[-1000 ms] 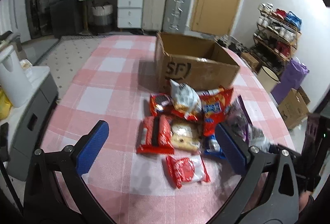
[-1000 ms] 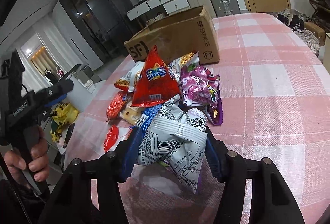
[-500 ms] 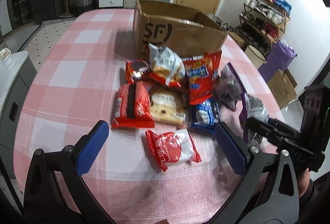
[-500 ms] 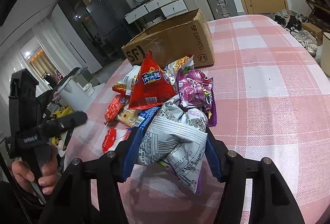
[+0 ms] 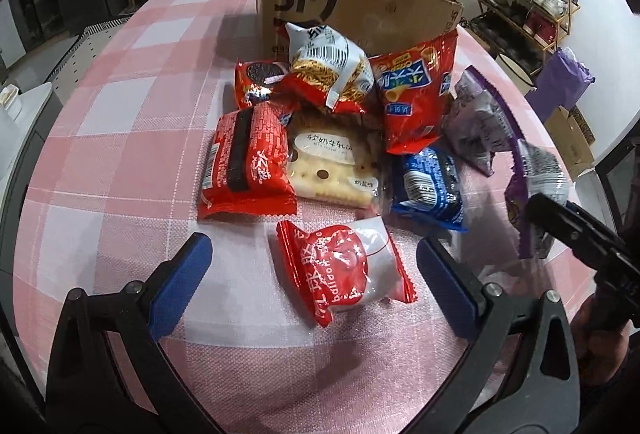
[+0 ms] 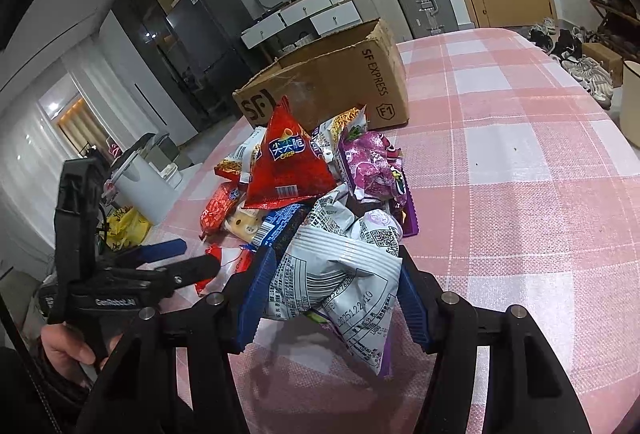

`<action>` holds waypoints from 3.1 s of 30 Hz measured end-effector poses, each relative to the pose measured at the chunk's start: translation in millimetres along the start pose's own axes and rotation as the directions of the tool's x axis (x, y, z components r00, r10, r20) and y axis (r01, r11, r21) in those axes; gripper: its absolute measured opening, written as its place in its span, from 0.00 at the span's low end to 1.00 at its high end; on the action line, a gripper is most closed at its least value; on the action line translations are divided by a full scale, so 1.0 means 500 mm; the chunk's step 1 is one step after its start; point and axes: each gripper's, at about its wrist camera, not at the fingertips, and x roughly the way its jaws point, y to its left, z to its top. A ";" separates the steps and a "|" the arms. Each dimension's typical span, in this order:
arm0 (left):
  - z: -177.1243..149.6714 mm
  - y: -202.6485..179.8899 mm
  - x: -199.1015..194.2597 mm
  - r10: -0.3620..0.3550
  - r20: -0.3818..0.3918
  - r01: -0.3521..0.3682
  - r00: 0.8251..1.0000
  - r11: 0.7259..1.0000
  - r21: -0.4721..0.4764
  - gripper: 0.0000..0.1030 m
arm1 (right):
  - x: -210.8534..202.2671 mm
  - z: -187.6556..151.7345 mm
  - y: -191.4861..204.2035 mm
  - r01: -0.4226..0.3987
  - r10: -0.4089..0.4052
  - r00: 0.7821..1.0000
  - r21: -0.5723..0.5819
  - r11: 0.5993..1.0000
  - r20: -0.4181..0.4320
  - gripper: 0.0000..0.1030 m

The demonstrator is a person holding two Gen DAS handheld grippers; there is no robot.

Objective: Organize snacks
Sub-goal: 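Grasp the red-and-white balloon glue packet with the left gripper while right holds its bag, then carry both held packets over the cardboard box with both grippers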

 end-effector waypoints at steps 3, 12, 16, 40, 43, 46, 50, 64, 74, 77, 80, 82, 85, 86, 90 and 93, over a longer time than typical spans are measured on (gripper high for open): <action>0.003 -0.009 0.022 0.025 -0.005 -0.025 1.000 0.999 0.023 0.99 | 0.000 -0.002 -0.003 0.000 0.000 1.000 0.002 1.000 0.001 0.58; 0.003 -0.013 0.078 0.056 -0.035 -0.054 0.998 0.997 0.056 0.92 | -0.002 -0.007 -0.013 0.004 -0.004 1.000 0.014 1.000 0.002 0.58; -0.002 -0.023 0.087 0.082 -0.022 -0.080 0.996 0.992 0.094 0.87 | -0.002 -0.007 -0.012 0.006 -0.006 1.000 0.013 1.000 0.001 0.58; 0.037 0.036 0.001 -0.030 0.079 0.022 0.996 0.996 0.091 0.45 | -0.029 0.000 0.027 0.018 -0.016 0.999 -0.051 0.999 0.030 0.59; 0.035 0.019 -0.028 -0.036 0.104 0.026 0.994 0.995 0.094 0.45 | -0.034 0.007 0.036 0.015 -0.012 0.999 -0.061 0.998 0.038 0.59; 0.053 0.017 -0.045 -0.056 0.121 0.044 0.991 0.994 0.103 0.46 | -0.039 0.017 0.042 0.001 0.002 0.999 -0.061 0.998 0.048 0.59; 0.067 0.000 -0.084 -0.078 0.139 0.063 0.987 0.992 0.111 0.46 | -0.044 0.041 0.047 -0.042 0.044 0.997 -0.032 0.999 0.061 0.59; 0.169 -0.014 -0.182 -0.126 0.227 0.097 0.966 0.986 0.138 0.46 | -0.053 0.158 0.102 -0.053 0.069 0.991 -0.130 0.990 0.119 0.59; 0.294 -0.024 -0.212 -0.141 0.255 0.101 0.957 0.981 0.162 0.46 | -0.023 0.256 0.108 -0.042 0.058 0.992 -0.139 0.989 0.115 0.59; 0.334 -0.026 -0.211 -0.137 0.257 0.097 0.957 0.982 0.162 0.46 | -0.012 0.288 0.113 -0.042 0.059 0.992 -0.147 0.988 0.114 0.59; 0.374 -0.025 -0.200 -0.137 0.252 0.098 0.958 0.982 0.161 0.46 | 0.001 0.323 0.117 -0.044 0.061 0.992 -0.155 0.987 0.112 0.59; 0.402 -0.027 -0.193 -0.139 0.249 0.101 0.959 0.982 0.158 0.46 | 0.010 0.344 0.120 -0.044 0.062 0.992 -0.162 0.986 0.110 0.59; 0.447 -0.029 -0.180 -0.138 0.245 0.101 0.960 0.982 0.160 0.46 | 0.024 0.375 0.124 -0.052 0.071 0.992 -0.166 0.985 0.107 0.59; 0.454 -0.033 -0.175 -0.137 0.244 0.099 0.960 0.982 0.162 0.46 | 0.028 0.384 0.127 -0.054 0.073 0.992 -0.168 0.984 0.106 0.59; 0.505 -0.037 -0.152 -0.131 0.240 0.094 0.962 0.982 0.161 0.46 | 0.052 0.425 0.130 -0.060 0.078 0.992 -0.169 0.984 0.102 0.59; 0.537 -0.046 -0.123 -0.125 0.227 0.088 0.966 0.983 0.163 0.46 | 0.072 0.451 0.124 -0.064 0.080 0.992 -0.157 0.986 0.094 0.59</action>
